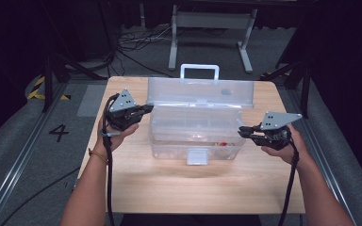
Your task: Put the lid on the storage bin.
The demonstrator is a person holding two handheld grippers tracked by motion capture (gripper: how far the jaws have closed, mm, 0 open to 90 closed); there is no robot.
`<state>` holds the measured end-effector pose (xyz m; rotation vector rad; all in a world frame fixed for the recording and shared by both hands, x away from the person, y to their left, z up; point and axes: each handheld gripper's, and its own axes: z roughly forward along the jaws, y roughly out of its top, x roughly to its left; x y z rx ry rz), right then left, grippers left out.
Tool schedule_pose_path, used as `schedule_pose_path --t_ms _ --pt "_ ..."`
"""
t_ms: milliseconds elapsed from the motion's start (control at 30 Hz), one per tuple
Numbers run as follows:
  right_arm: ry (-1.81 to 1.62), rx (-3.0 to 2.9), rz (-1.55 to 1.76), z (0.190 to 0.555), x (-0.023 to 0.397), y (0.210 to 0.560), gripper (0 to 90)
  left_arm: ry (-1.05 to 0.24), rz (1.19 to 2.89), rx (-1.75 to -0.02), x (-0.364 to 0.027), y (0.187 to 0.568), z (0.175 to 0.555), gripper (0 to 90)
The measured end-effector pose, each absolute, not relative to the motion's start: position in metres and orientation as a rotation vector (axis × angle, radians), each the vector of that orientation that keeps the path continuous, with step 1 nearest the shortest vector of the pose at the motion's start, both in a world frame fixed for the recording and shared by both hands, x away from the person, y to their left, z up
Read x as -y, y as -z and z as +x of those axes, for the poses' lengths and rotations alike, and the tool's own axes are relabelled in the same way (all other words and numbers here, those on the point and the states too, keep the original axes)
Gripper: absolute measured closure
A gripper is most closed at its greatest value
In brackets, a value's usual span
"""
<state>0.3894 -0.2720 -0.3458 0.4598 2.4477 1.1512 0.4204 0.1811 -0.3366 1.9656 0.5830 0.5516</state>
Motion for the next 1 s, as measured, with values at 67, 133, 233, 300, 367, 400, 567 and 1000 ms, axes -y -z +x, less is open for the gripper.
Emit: schedule_pose_path --t_ms 67,133,233,300,367,400,567,1000 --pt "-1.154 -2.446 0.462 0.388 0.272 0.347 81.9 -0.551 1.964 -0.587 -0.181 0.338 0.419 90.0" --pt "-1.149 -2.451 0.459 0.388 0.272 0.348 81.9 -0.544 1.972 -0.586 -0.181 0.34 0.417 90.0" --pt "-1.146 -2.455 0.454 0.388 0.272 0.35 81.7 -0.537 1.982 -0.588 -0.181 0.343 0.414 90.0" --pt "-1.151 -2.457 0.461 0.387 0.272 0.351 81.8 -0.545 1.987 -0.582 -0.181 0.344 0.411 90.0" --pt "-1.154 -2.456 0.457 0.387 0.273 0.352 81.7 -0.545 1.993 -0.578 -0.181 0.346 0.41 90.0" --pt "-1.158 -2.455 0.462 0.387 0.273 0.353 81.7 -0.548 1.992 -0.581 -0.181 0.347 0.409 90.0" --pt "-1.163 -2.45 0.465 0.386 0.273 0.354 81.7 -0.547 1.998 -0.577 -0.184 0.348 0.407 90.0" --pt "-1.184 -2.412 0.483 0.381 0.279 0.353 81.7 -0.538 2.019 -0.572 -0.184 0.352 0.403 90.0"
